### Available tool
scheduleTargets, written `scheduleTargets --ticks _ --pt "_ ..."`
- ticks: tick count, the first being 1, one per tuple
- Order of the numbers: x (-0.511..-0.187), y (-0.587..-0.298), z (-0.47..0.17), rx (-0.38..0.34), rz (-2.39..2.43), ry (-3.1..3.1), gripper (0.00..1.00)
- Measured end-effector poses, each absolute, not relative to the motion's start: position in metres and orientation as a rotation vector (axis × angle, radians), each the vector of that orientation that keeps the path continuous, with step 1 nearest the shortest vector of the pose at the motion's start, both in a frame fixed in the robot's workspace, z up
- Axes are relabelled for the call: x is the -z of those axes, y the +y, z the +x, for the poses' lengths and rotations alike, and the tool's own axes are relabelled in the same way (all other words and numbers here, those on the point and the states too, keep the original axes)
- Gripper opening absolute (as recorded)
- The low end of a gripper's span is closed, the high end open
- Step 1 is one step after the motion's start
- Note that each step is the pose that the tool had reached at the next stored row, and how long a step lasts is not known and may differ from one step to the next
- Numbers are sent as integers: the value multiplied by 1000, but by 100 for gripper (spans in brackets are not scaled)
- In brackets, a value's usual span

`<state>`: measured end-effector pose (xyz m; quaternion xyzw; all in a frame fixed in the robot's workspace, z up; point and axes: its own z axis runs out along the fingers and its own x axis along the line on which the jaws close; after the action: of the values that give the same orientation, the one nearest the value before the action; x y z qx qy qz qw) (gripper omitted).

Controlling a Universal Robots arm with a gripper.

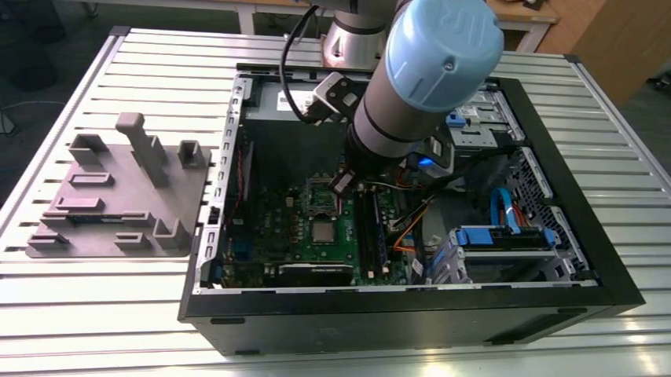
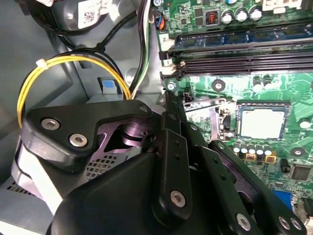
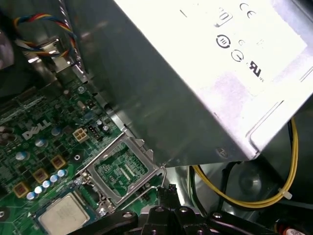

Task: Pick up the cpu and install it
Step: 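Close the cpu cover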

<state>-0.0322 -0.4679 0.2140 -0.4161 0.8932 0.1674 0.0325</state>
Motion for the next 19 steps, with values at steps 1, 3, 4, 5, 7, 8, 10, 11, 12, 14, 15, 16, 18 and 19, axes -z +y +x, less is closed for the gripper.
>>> scheduleTargets --ticks 1,3,4,5,7,8,10,11,12,14,15,16,18,19 --pt "-213 -467 -32 -515 -1280 2750 10" --pt "-212 -466 -31 -515 -1279 2750 10" --pt "-212 -465 -31 -515 -1279 2750 10" --pt "-211 -465 -31 -515 -1278 2750 10" --pt "-211 -465 -31 -515 -1278 2751 10" --pt "-211 -465 -31 -515 -1278 2751 10" --pt "-210 -465 -31 -515 -1278 2751 10" --pt "-210 -465 -31 -515 -1278 2750 10" --pt "-210 -465 -31 -515 -1278 2750 10" --pt "-210 -465 -31 -515 -1278 2750 10" --pt "-210 -465 -31 -515 -1278 2750 10" --pt "-210 -465 -31 -515 -1278 2750 10" --pt "-210 -465 -31 -515 -1278 2750 10" --pt "-209 -465 -31 -515 -1278 2750 10"
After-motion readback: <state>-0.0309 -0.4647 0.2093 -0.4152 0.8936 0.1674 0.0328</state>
